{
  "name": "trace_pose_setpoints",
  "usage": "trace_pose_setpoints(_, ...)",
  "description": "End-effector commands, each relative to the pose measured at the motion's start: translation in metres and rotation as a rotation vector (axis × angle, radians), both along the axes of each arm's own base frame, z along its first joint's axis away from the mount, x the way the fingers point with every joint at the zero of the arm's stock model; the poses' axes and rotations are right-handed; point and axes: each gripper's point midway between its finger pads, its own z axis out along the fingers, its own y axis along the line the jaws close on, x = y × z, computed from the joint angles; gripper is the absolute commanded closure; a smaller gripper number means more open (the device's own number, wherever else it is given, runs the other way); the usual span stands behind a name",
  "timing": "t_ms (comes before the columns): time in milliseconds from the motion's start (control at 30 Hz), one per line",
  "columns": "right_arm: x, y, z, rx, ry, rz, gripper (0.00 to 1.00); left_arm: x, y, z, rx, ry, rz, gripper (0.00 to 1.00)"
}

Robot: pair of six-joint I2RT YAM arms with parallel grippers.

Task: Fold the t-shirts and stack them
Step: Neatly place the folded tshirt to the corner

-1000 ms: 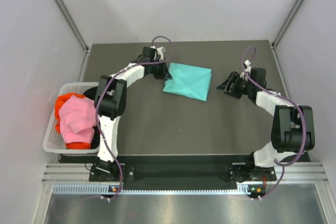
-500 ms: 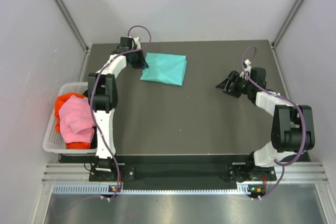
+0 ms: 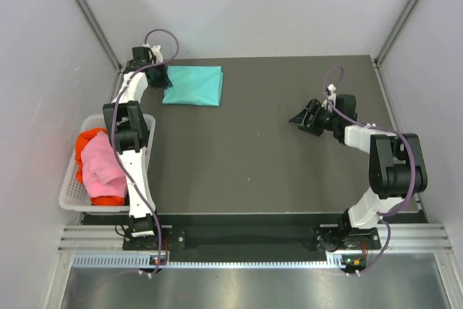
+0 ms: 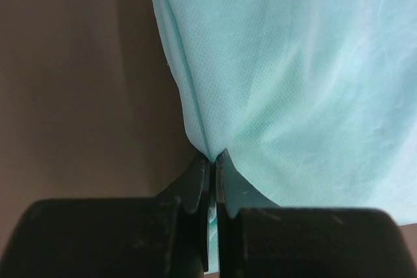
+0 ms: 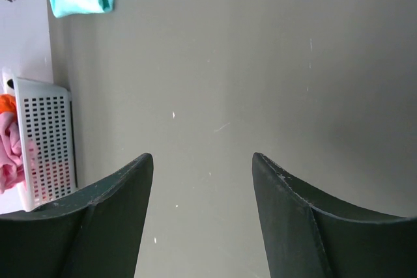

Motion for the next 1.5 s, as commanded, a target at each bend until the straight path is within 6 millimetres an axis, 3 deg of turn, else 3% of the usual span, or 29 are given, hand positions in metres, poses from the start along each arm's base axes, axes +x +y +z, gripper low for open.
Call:
trace_pose_setpoints(0,0.013,0.01,0.011,0.034,-0.071,0.028,0.37,0.006,0.036,0.007,0.02,-0.037,0.021,1.0)
trace_pose_setpoints(167,0.017,0.009,0.002,0.023,-0.07,0.014,0.37,0.012,0.076,0.012,0.045,-0.079,0.094,1.0)
trace_pose_setpoints(267,0.019,0.009,-0.007,0.026,-0.047,0.018,0.37,0.011,0.098,-0.001,0.125,-0.074,0.135,1.0)
trace_pose_setpoints(633,0.025,0.013,-0.014,0.057,-0.034,0.009,0.37,0.031,0.145,-0.003,0.227,-0.156,0.232,1.0)
trace_pose_setpoints(833,0.029,0.013,-0.012,0.063,-0.044,0.002,0.37,0.026,0.169,-0.006,0.247,-0.156,0.268,1.0)
trace_pose_setpoints(1100,0.031,0.012,-0.013,0.043,-0.046,0.004,0.37,0.024,0.192,0.017,0.275,-0.208,0.296,1.0)
trace_pose_setpoints(1467,0.033,0.011,-0.012,0.042,-0.043,0.0,0.37,0.02,0.228,0.016,0.33,-0.211,0.348,1.0)
